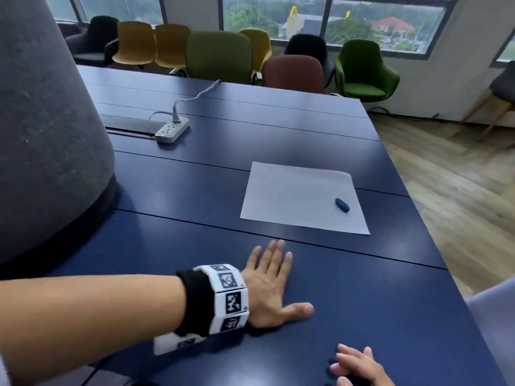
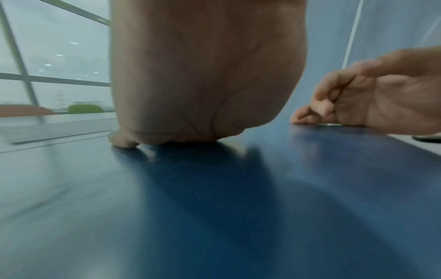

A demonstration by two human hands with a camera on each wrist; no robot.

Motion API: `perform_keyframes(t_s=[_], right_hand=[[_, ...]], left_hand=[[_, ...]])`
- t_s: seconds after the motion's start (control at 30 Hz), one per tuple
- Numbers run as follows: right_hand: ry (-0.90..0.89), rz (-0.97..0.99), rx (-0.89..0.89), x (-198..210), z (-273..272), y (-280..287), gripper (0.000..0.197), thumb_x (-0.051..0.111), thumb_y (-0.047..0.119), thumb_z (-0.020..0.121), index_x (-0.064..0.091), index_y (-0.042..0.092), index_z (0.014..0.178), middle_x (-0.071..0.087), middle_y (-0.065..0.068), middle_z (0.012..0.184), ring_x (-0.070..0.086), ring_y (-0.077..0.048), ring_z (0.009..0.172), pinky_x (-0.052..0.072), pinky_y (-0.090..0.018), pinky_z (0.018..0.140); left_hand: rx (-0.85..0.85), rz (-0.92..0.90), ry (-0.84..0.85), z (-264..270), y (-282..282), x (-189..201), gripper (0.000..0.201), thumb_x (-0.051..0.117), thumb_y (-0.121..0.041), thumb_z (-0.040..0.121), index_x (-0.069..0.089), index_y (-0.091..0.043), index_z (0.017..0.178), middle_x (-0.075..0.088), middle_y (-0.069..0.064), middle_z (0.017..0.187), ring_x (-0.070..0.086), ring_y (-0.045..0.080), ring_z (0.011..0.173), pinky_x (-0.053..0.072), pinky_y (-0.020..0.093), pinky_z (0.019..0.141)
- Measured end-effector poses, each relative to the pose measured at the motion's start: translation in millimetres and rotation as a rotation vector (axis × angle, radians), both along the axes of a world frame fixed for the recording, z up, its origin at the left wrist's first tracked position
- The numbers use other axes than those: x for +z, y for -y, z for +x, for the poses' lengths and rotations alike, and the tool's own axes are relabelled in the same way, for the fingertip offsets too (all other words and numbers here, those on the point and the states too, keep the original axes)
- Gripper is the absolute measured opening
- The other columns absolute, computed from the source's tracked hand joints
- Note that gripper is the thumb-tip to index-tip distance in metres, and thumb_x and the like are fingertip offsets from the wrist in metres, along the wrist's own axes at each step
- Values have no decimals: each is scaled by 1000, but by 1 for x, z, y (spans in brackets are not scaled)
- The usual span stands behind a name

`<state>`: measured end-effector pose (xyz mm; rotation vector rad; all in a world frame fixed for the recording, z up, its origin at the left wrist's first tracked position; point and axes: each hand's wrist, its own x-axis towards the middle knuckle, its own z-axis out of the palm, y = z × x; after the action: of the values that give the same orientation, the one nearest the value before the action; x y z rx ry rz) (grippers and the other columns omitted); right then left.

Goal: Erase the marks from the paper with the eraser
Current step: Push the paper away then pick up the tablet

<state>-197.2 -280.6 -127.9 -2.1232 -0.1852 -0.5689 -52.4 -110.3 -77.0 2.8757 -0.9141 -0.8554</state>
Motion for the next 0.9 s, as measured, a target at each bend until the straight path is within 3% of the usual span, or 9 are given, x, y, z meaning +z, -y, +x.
perform_keyframes(t_s=[0.1,0.2,0.33,0.47,0.6,0.73,0.77,0.83,0.9], right_hand=[[29,75,-47,-8,-5,0,31,52,40,81,57,59,106,64,32,98,65,-11,85,31,-9,107],[42,93,-38,-6,-8,2,27,55,41,83,59,55,106,65,33,98,66,-10,84,31,-12,109],[52,101,27,3,-13,2,21,51,35,83,62,41,100,68,24,91,69,-9,87,30,-25,112],[38,68,89,5,-11,4,32,49,25,76,60,41,102,68,23,89,68,-7,91,24,-30,112],[70,115,66,6,-12,-2,27,49,25,77,62,39,97,68,23,87,69,-7,88,25,-32,114],[84,101,68,5,-10,-4,27,48,25,78,60,39,98,67,21,86,69,-5,87,22,-44,112],[82,104,66,5,-9,-5,26,48,26,78,60,39,97,67,21,86,68,-5,86,20,-44,112],[63,138,46,2,-8,-6,19,51,33,81,61,40,95,68,22,88,68,-8,88,20,-39,113],[6,226,39,-1,-8,-4,22,53,40,78,65,47,95,69,24,94,68,-7,87,21,-27,114]], left_hand=[[-144,-50,-66,-13,35,3,125,-11,-92,56,-24,-11,150,-37,5,152,-41,15,136,-22,44,115],[-122,-109,-173,-16,39,19,101,9,-82,85,-21,-11,151,-33,3,156,-36,9,137,-17,40,118],[131,-126,-78,-16,-18,40,97,19,-72,90,-24,-10,150,-35,4,155,-33,16,141,-13,39,119],[574,9,60,-35,-119,34,116,-14,-86,62,-27,-10,148,-40,6,151,-36,17,139,-15,38,118],[870,127,48,-63,-154,14,117,-18,-80,62,-22,-3,150,-32,15,156,-28,26,145,-8,48,119],[826,41,56,-71,-98,-11,135,-44,-82,40,-26,0,145,-34,22,152,-31,32,143,-17,52,114],[762,20,63,-72,-77,-15,133,-41,-82,47,-20,3,146,-30,25,152,-27,32,144,-15,54,115],[609,-91,153,-78,-34,-18,118,-11,-83,80,11,10,149,-3,32,156,-6,35,148,1,55,112],[344,-310,191,-82,8,-19,100,14,-75,93,2,5,152,-13,23,159,-21,31,146,-8,50,115]])
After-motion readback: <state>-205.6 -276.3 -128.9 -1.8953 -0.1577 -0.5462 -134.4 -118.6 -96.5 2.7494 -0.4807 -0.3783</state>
